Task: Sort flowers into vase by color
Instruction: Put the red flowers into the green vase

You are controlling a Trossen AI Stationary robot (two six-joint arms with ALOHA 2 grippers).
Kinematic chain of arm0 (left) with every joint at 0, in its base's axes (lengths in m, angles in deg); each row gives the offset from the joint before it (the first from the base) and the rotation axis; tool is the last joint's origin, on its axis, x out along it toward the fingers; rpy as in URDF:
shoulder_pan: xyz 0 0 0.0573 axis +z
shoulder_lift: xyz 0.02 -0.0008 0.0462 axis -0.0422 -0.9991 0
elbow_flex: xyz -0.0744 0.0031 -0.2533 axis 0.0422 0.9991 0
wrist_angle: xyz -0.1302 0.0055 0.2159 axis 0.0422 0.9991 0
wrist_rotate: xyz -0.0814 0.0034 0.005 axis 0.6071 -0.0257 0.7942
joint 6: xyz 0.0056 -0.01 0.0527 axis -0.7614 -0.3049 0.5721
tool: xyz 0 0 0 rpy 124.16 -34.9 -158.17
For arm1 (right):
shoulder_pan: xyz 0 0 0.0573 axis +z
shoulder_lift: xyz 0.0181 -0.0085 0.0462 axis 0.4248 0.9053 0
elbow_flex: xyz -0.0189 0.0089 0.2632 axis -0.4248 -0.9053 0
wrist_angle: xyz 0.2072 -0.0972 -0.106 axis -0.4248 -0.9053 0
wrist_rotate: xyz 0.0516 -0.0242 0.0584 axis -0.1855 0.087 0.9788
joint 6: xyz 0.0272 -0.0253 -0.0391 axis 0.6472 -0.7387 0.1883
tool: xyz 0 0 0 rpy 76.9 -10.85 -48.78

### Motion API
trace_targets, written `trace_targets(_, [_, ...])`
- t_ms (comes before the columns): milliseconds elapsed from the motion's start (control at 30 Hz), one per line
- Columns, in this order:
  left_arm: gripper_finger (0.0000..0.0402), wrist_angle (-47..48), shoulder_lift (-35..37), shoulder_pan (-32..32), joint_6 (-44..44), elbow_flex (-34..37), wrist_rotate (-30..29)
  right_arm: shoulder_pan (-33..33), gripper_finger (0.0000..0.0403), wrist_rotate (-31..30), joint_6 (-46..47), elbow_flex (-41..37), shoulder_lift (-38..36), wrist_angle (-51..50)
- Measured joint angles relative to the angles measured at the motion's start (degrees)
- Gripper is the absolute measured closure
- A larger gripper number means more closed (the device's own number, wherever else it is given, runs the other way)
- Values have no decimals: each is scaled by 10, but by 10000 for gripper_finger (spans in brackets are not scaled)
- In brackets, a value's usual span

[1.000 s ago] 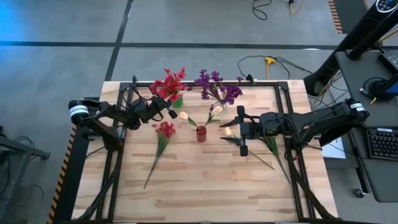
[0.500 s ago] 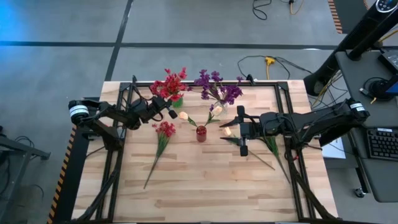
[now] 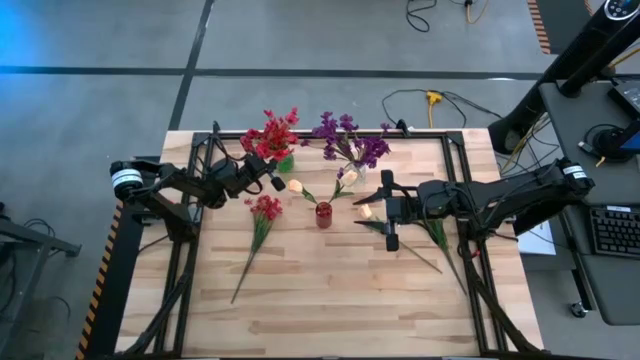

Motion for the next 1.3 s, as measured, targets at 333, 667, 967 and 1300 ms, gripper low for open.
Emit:
trace_targets(333, [401, 4, 0, 2, -1, 0, 0, 0, 207, 0, 2, 0, 0, -11])
trace_targets(667, [401, 5, 0, 3, -3, 0, 0, 0, 207, 0, 2, 0, 0, -11])
trace_targets(967, [384, 9, 0, 3, -4, 0, 0, 0, 207, 0, 2, 0, 0, -11])
trace_targets(1300, [365, 9, 0, 3, -7, 0, -5, 0, 207, 2, 2, 0, 0, -11])
